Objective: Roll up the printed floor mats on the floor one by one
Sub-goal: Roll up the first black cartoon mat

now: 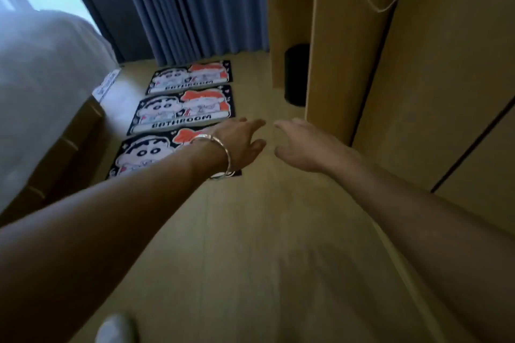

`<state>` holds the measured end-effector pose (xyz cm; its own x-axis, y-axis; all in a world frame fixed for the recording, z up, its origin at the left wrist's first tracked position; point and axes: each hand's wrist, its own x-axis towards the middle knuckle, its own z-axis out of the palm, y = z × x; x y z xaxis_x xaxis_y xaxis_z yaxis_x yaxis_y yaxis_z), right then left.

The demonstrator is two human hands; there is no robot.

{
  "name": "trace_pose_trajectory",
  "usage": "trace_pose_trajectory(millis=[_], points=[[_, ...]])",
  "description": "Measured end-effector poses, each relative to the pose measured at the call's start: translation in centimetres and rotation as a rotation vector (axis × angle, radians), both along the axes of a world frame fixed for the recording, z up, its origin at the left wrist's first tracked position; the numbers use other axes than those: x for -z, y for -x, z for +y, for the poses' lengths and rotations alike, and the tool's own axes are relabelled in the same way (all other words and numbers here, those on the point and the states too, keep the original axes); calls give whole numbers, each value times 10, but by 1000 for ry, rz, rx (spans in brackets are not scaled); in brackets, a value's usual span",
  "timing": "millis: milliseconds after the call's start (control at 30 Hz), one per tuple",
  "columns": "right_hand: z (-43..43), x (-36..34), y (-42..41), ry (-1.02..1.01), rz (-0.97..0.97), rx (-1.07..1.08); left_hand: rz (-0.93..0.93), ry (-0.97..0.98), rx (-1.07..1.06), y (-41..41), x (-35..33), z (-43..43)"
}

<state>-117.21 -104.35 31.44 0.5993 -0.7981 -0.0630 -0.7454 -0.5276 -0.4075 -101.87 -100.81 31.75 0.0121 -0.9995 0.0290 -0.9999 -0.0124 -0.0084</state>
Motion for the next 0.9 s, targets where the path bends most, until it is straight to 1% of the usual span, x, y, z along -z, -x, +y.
trace_pose_trajectory(millis=[67,133,267,333,400,467,600,733,833,900], points=[[3,21,-28,-72,44,-2,-2,-68,-16,-38,25,1],[-3,45,-50,-102,42,23,1,-95,-13,-80,43,-17],[-31,103,-102,-107,150,106,9,-73,18,-155,108,-59],[-38,140,-132,-138,205,120,81,-145,17,-183,159,-69],[-36,169,-158,-203,278,96,81,-275,70,-203,204,-69],[-46,179,-174,-202,330,90,94,-303,109,-226,220,-83],[-90,147,-223,-137,356,155,249,-211,105,-279,195,-135],[-123,88,-311,-119,348,104,348,-205,112,-347,166,-151],[-150,56,-373,-84,339,53,378,-258,32,-398,157,-149],[-171,57,-406,-44,322,-20,370,-281,-58,-429,164,-157]])
